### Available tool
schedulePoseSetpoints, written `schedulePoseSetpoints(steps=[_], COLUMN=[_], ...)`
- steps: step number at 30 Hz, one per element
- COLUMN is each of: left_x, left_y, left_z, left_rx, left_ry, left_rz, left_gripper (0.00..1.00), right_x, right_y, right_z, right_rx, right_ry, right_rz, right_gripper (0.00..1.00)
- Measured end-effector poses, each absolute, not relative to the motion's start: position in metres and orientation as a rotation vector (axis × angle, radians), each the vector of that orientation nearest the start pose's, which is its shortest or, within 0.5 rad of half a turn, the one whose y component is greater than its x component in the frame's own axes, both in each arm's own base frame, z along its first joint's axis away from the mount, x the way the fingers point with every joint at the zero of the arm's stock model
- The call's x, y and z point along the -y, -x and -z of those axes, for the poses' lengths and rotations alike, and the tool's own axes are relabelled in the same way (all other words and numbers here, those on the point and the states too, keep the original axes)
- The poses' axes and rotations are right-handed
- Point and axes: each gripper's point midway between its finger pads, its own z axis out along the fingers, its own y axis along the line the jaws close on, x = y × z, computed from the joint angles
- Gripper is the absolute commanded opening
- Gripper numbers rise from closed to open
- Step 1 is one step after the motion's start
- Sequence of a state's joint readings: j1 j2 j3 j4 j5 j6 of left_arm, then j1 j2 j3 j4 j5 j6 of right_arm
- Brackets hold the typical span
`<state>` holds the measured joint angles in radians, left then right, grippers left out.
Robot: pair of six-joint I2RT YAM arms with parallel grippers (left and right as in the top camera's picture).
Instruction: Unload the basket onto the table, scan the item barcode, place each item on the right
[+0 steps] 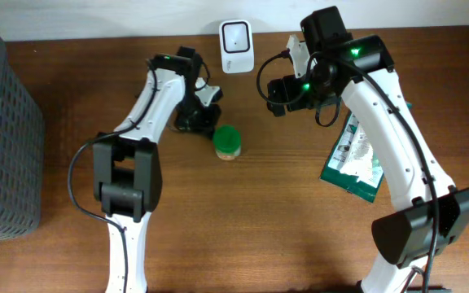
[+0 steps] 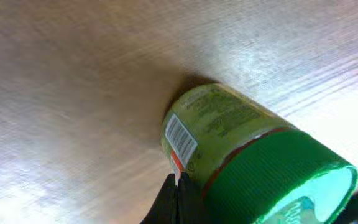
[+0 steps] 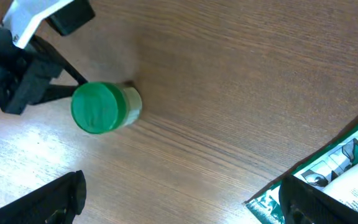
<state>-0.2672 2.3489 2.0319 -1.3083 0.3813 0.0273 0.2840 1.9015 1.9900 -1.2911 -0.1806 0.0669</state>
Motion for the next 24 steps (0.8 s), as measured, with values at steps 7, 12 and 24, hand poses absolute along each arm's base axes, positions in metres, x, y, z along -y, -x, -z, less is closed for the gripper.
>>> schedulePoseSetpoints(steps=[7, 12, 24], left_x=[0.161, 0.072, -0.011], left_y=[-0.424, -0.490, -0.507], left_z=[-0.081, -0.162, -0.168], left_rx=[-3.191, -2.920, -2.795], left_ry=[-0.139, 0.117, 0.475], left_rz=[0.558, 0.396, -0.116], left_gripper=[0.00, 0.00, 0.68], right_x=[-0.154, -0.188, -0.267], right_y=[-0.407, -0.415, -0.418], right_z=[-0.219, -0.207, -0.125], right_rx=[-2.773, -2.771, -2.860], right_ry=[0.291, 0.187, -0.001], right_rz=[-0.354, -0.415, -0.304], right_gripper=[0.96, 0.91, 0.90])
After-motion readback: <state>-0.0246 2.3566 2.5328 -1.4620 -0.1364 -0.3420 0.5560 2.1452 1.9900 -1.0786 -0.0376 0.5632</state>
